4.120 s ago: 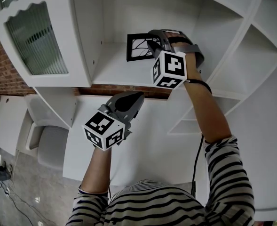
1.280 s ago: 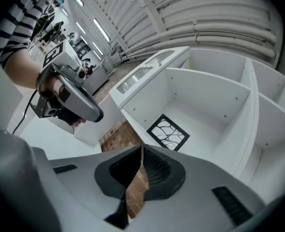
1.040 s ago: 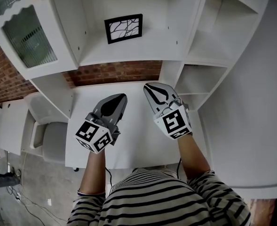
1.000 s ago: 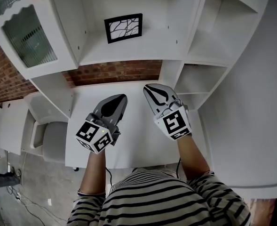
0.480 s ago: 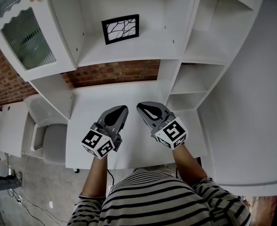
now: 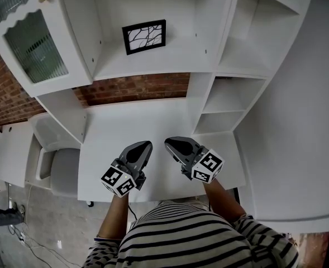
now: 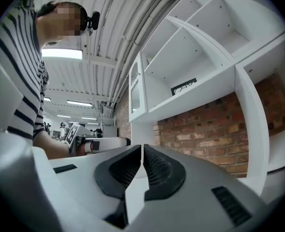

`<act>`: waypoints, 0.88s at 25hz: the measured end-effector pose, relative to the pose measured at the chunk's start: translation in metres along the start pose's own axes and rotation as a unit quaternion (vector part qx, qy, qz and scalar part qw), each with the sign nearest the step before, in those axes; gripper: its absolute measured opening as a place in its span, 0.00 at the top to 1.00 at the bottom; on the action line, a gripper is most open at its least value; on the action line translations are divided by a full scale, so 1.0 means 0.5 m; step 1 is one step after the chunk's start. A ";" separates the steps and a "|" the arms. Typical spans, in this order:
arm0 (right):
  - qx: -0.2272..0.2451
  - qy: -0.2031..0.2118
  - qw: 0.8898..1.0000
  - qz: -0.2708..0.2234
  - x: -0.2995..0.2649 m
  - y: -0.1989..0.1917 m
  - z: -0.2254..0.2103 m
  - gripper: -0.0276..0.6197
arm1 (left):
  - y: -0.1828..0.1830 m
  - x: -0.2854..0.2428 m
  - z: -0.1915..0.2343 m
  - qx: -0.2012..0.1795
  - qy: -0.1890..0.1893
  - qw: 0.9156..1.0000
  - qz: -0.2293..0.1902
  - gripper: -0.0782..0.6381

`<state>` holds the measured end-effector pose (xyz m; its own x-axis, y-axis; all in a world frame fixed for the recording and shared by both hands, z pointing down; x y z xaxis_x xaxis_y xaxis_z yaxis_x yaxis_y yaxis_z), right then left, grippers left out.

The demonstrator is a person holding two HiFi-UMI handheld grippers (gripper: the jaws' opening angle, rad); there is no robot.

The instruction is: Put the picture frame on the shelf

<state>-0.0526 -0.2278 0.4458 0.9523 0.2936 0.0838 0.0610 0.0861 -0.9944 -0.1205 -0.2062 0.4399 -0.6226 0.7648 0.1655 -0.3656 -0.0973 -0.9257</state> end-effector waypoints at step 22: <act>-0.054 0.046 0.997 0.014 0.023 -0.060 0.111 0.93 | -0.083 0.040 -0.064 0.006 -0.035 0.999 0.029 0.88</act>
<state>-0.0598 -0.1742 0.4803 0.9773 0.2048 0.0551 0.0615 -0.0252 -0.9978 -0.0958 -0.1665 0.4706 -0.6897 0.7112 0.1365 -0.3361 -0.1474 -0.9302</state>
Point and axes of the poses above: the fingertips, and each gripper's own axes: x backward along the fingers, z to its left, y out of its top, the point moved 1 cm from there along x, backward along the fingers, and after that the axes turned 8 degrees about x, right-handed, at the moved point
